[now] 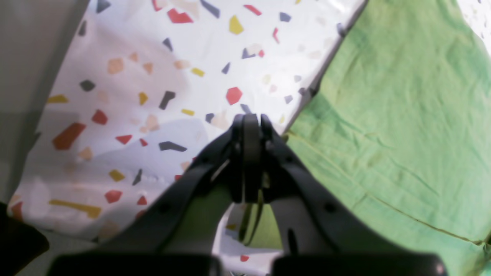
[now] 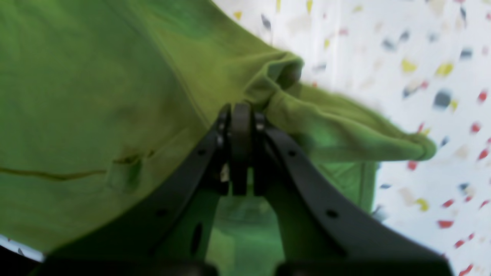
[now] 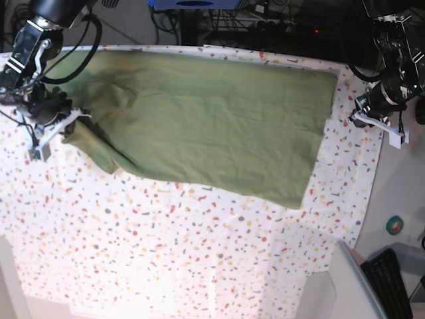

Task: Layout the t-shirt on the table in an organized manner, then fold the t-shirt properly

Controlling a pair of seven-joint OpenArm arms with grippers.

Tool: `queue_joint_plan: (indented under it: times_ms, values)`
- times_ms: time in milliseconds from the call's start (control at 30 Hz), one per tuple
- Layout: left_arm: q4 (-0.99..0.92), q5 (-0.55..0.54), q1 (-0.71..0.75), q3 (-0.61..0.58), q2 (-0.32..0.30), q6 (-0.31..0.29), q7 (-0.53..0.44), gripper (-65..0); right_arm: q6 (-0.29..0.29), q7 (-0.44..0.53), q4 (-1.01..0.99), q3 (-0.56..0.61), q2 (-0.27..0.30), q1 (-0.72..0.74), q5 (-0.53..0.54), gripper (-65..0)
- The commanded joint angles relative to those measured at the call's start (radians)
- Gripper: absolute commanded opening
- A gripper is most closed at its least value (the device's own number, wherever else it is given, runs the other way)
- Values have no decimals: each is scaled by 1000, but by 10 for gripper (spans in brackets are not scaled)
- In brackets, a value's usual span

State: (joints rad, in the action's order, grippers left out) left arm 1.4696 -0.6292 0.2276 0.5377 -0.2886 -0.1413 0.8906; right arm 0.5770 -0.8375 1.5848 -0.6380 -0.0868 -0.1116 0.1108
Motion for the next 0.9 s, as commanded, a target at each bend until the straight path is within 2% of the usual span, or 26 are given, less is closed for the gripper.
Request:
queue_joint_plan:
  times_ms: [0, 100, 133, 233, 267, 333, 500, 633, 767, 867]
  values:
    - [15, -8, -6, 6, -19, -2, -12, -650, 2, 19, 21, -15, -3, 2, 13, -650]
    - [15, -8, -6, 6, -19, -2, -12, -650, 2, 17, 21, -41, -12, -15, 13, -650]
    - [13, -8, -6, 6, -19, -2, -12, -650, 2, 16, 21, -47, -17, -20, 13, -614]
    - [13, -8, -6, 6, -19, -2, -12, -650, 2, -47, 21, -82, -20, -21, 13, -444]
    - [13, -8, -6, 6, -19, -2, -12, -650, 2, -72, 22, -96, -21, -20, 13, -420]
    - [13, -8, -6, 6, -19, -2, -12, -650, 2, -101, 38, -125, -24, -18, 13, -420]
    - [13, -8, -6, 6, -19, -2, -12, -650, 2, -105, 160, -138, -24, -21, 13, -425]
    - [13, -8, -6, 6, -19, -2, -12, -650, -1, -108, 180, -130, -8, 37, 3, -422]
    - [13, -8, -4, 6, -19, -2, -12, -650, -2, -205, 127, -127, 19, 117, -32, -411]
    - [13, -8, -4, 6, -19, -2, -12, -650, -2, -288, 36, -127, 43, 172, -36, -339]
